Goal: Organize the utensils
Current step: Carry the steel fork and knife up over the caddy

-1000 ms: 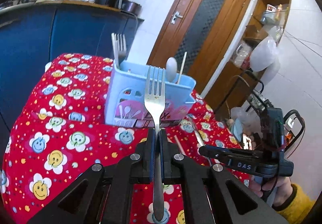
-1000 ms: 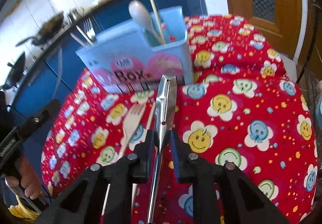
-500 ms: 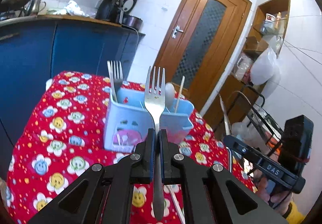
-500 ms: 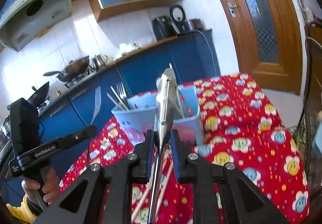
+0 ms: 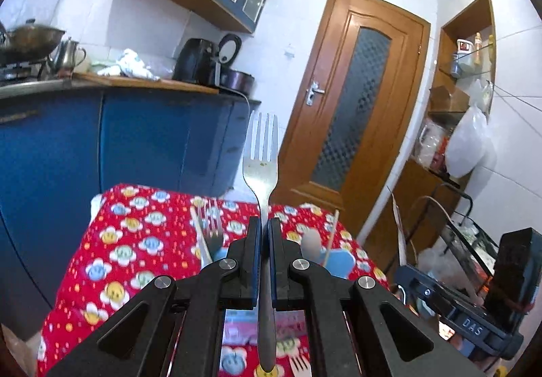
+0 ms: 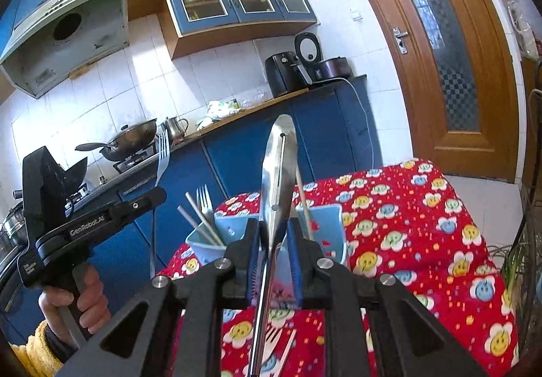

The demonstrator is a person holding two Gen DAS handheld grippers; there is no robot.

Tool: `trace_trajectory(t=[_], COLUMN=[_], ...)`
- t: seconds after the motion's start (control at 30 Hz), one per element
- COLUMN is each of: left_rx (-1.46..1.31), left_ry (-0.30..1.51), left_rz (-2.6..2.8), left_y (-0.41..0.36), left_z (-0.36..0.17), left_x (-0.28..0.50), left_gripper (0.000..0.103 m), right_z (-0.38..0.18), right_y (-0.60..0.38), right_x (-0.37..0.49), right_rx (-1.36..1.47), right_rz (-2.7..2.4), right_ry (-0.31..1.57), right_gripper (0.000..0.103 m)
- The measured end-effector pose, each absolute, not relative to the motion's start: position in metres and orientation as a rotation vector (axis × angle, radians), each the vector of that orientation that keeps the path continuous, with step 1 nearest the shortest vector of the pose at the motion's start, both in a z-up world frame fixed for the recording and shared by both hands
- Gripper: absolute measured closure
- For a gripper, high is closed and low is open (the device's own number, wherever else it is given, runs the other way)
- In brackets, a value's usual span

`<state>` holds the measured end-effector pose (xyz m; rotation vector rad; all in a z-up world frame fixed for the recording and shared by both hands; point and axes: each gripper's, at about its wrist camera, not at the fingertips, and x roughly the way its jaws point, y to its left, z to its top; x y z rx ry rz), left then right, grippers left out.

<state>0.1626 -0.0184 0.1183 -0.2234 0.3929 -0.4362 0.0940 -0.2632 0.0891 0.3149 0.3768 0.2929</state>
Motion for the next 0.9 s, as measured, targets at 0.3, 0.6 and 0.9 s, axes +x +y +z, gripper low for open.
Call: trace_trajectory(t=[0.3,0.6,0.9], left_rx=[-0.193,-0.174,-0.142], left_ry=[0.312,0.262,0.255], left_rz=[-0.375,-0.336,-0.291], left_y=[-0.034,-0.046,-0.047], left_z=[0.121,0.112,0.081], left_x=[0.189,0.208,0.217], left_gripper=[0.099,0.099,0.099], right_z=[0.094,0.094,0.08], right_y=[-0.269,-0.264,-0.256], right_x=[0.123,0.151,0.174], right_rx=[0.291,0.248,0.172], right_rz=[0.26,0.24,0.185], right_ry=[0.331,0.262,0.193], right_gripper=[0.084,0.084,0.084])
